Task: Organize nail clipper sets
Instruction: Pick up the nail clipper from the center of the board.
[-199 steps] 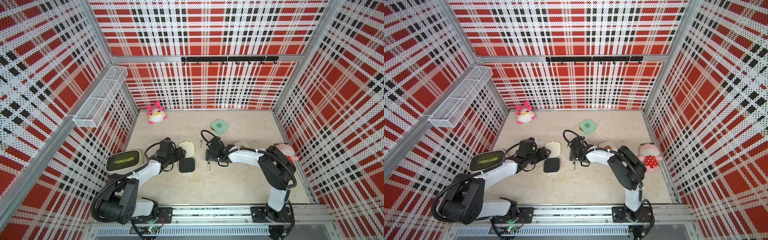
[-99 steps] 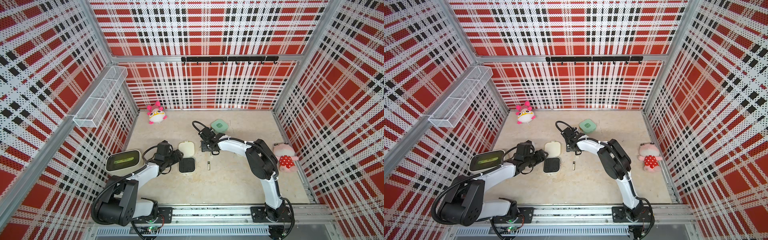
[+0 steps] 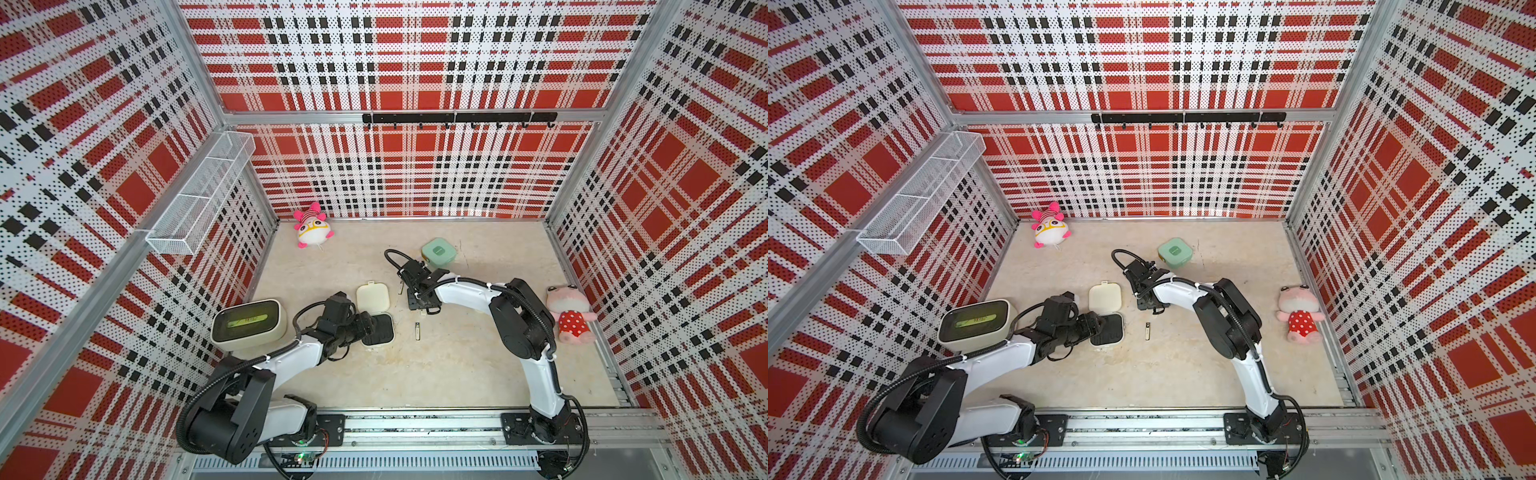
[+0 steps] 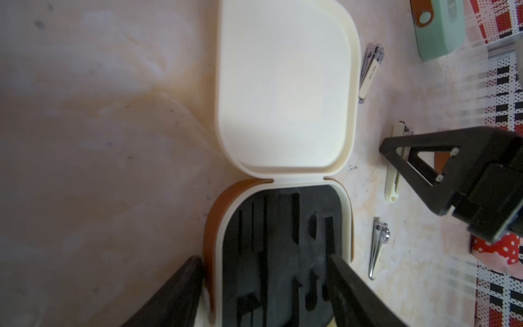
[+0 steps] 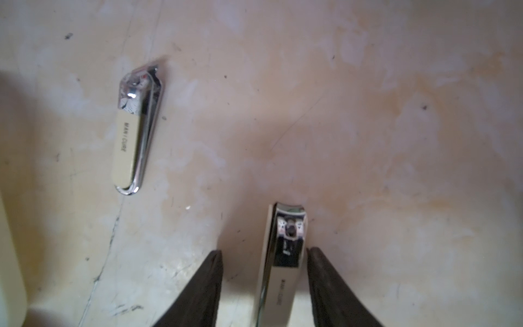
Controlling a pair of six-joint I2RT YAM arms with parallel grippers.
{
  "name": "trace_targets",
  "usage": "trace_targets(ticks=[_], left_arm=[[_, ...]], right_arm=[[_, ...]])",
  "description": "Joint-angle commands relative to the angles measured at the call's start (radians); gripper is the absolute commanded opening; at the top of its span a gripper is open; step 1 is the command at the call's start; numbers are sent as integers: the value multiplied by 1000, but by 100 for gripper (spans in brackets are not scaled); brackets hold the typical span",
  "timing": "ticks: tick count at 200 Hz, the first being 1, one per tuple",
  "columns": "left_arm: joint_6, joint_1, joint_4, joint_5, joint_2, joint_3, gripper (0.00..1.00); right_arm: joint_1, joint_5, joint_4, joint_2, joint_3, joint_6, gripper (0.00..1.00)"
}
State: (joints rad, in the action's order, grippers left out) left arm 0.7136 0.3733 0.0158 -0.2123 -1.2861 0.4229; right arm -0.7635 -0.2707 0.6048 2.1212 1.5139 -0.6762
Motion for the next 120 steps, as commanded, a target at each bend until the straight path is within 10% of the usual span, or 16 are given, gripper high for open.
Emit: trace_targets(ticks=[1,120], left_arm=[[40,35,37,8,7,-24,73],[30,46,-43,11,55,37,72]], right_arm=[[-7,4,1,-18,-34,-1,44],[4,-21,-72,-161,-144,116,22]])
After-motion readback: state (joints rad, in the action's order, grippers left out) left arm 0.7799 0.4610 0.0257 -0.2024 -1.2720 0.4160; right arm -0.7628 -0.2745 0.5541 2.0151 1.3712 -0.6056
